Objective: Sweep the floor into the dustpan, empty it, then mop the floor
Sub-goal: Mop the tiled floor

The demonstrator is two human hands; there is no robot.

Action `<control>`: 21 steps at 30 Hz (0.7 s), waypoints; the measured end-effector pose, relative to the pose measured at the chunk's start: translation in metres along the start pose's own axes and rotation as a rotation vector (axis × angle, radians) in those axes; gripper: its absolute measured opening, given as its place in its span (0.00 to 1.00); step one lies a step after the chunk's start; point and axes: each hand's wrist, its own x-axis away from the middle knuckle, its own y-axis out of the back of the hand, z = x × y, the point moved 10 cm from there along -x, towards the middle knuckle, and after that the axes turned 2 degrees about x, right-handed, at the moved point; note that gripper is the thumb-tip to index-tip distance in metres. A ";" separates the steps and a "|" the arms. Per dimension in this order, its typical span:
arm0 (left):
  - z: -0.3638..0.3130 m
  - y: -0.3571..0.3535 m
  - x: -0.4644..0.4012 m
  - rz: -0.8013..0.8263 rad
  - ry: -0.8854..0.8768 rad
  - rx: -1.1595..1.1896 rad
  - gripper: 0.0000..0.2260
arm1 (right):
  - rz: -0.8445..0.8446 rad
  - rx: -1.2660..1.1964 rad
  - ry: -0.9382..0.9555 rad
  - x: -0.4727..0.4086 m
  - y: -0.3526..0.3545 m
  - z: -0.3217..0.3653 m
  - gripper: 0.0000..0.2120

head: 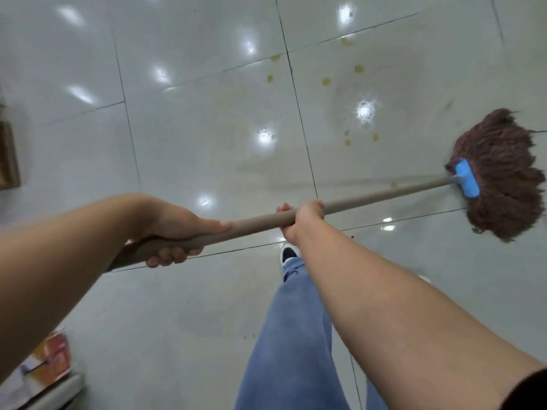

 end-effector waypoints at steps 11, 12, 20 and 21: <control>-0.114 -0.006 -0.010 -0.075 -0.160 -0.050 0.30 | 0.008 -0.029 0.135 -0.012 0.038 0.105 0.22; -0.133 -0.009 -0.012 -0.074 -0.179 -0.048 0.30 | 0.014 -0.044 0.147 -0.014 0.045 0.122 0.22; -0.289 -0.055 -0.023 -0.052 -0.355 0.032 0.22 | -0.092 -0.005 0.382 -0.021 0.138 0.278 0.08; -0.304 -0.064 -0.024 -0.040 -0.378 0.044 0.22 | -0.118 0.003 0.402 -0.021 0.149 0.291 0.08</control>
